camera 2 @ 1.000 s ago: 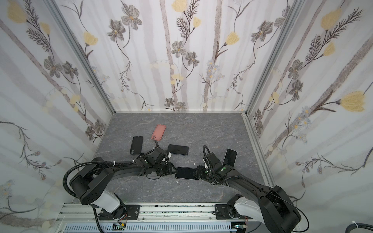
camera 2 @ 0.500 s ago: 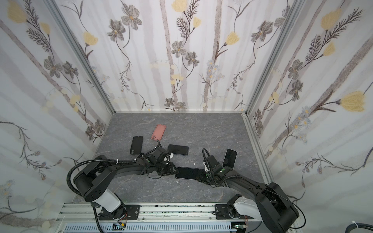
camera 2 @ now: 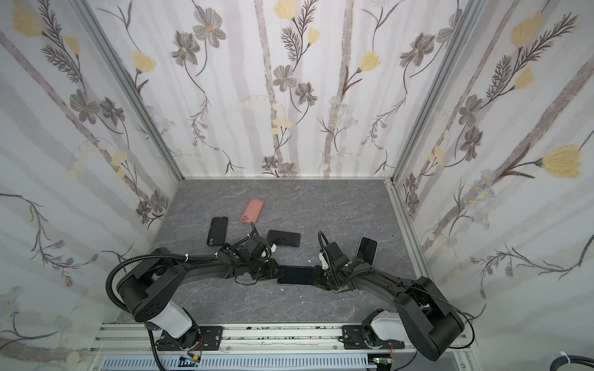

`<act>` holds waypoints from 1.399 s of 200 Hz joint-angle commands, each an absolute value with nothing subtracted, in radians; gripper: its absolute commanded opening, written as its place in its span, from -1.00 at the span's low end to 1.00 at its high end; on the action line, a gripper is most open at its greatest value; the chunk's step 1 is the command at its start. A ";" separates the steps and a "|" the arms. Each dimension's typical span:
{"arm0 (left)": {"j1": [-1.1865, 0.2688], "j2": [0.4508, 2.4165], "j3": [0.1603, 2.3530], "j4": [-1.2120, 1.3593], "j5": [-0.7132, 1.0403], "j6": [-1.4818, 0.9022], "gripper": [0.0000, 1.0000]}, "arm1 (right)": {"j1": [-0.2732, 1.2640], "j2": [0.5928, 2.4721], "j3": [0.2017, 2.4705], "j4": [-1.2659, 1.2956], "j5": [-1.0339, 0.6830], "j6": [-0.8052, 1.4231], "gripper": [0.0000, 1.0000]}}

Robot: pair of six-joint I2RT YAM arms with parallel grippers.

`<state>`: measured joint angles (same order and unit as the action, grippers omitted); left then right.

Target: Put the phone into the phone case

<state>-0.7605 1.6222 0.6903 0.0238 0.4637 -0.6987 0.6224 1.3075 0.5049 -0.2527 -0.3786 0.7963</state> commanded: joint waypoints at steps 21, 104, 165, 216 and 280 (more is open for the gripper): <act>-0.767 1.597 0.687 -0.054 0.402 -0.696 -0.47 | 0.632 1.274 0.531 -0.312 -0.289 0.739 -0.39; -0.768 1.615 0.692 -0.061 0.411 -0.689 -0.57 | 0.639 1.271 0.508 -0.300 -0.293 0.734 -0.59; -0.770 1.598 0.705 -0.080 0.384 -0.690 -0.46 | 0.645 1.254 0.521 -0.300 -0.287 0.739 -0.56; -0.770 1.575 0.720 -0.120 0.386 -0.653 -0.29 | 0.644 1.238 0.546 -0.338 -0.266 0.729 -0.51; -0.782 1.520 0.686 -0.157 0.465 -0.587 -0.28 | 0.646 1.251 0.544 -0.354 -0.270 0.727 -0.46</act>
